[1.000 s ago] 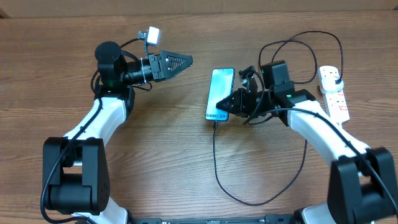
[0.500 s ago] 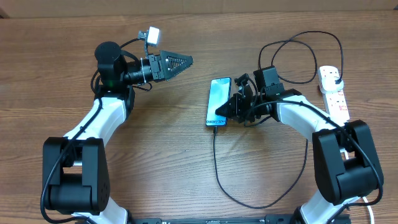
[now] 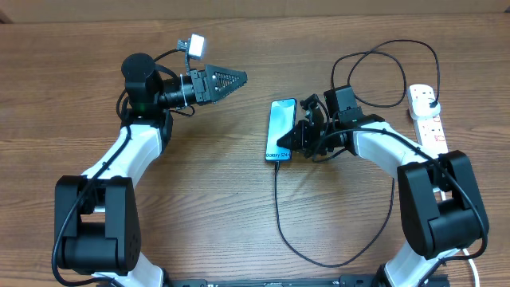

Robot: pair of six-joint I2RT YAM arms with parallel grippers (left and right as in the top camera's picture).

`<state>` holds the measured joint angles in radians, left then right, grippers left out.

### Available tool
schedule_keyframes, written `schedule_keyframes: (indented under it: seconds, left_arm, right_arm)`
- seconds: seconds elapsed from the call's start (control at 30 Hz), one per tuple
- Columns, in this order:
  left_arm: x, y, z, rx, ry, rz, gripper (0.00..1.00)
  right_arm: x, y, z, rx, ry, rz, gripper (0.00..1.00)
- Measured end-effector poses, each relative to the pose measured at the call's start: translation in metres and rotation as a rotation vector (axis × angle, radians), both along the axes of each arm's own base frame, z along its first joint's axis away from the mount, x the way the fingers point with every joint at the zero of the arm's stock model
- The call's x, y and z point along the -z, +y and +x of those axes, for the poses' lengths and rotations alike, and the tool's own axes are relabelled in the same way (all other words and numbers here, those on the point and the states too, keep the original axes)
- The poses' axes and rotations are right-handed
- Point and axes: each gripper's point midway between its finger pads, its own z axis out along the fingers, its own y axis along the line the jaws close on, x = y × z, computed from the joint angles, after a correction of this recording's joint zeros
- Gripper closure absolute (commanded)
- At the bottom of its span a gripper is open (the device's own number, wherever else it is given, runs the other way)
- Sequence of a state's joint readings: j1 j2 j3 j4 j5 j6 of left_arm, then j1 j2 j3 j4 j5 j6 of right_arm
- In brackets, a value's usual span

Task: Plug charger to phone and switch on socket
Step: 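Lower the phone onto the table with the right gripper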

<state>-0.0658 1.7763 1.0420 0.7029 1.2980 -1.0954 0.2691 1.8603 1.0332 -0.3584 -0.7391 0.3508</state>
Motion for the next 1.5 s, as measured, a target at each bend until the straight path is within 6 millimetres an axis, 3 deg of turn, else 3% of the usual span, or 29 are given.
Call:
schedule_keyframes:
  seconds: [1.5]
  left_arm:
    - [0.000, 0.000, 0.000, 0.000, 0.000, 0.000, 0.00]
  right_arm:
    - [0.011, -0.006, 0.004, 0.019, -0.044, -0.042, 0.93]
